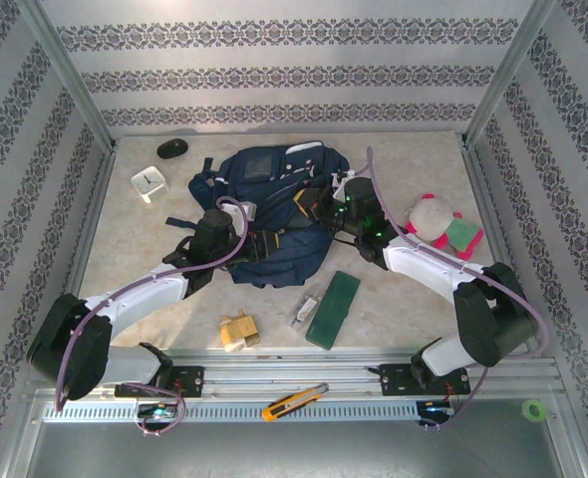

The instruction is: Pack the student bag

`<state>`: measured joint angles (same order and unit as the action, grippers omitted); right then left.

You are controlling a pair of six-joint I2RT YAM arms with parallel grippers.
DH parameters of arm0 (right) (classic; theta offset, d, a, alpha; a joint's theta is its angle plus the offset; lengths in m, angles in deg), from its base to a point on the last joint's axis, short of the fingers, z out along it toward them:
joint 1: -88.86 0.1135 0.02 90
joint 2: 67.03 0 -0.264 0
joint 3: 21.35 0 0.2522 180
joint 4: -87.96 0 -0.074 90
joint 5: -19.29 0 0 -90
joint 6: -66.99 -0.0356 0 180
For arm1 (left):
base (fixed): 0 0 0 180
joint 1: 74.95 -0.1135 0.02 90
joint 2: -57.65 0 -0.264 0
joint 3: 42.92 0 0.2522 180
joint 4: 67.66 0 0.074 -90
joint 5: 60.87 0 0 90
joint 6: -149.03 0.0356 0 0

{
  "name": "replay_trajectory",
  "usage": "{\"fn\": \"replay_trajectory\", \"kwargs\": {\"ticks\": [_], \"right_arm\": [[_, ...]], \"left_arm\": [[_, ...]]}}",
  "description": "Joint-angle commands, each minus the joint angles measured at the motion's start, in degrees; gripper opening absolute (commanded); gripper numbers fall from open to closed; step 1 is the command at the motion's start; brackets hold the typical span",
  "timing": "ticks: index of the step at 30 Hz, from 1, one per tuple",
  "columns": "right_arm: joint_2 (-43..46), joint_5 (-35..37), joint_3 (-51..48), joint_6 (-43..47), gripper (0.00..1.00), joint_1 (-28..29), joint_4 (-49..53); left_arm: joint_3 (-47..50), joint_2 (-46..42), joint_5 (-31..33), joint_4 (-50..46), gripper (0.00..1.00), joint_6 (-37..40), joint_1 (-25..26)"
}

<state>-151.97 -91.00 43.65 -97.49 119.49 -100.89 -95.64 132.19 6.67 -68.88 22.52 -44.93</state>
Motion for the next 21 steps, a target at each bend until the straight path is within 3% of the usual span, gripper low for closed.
{"fn": "replay_trajectory", "kwargs": {"ticks": [1, 14, 21], "right_arm": [[0.57, -0.65, 1.67, 1.16, 0.00, 1.09, -5.90], [0.84, -0.44, -0.09, 0.98, 0.00, 0.04, -6.27], [1.14, -0.58, -0.42, 1.29, 0.00, 0.04, -6.22]], "left_arm": [[-0.38, -1.74, -1.88, 8.95, 0.31, -0.01, 0.66], [2.85, -4.75, -4.71, 15.73, 0.37, 0.26, 0.67], [2.38, -4.00, -0.27, 6.93, 0.42, 3.17, 0.68]]}}
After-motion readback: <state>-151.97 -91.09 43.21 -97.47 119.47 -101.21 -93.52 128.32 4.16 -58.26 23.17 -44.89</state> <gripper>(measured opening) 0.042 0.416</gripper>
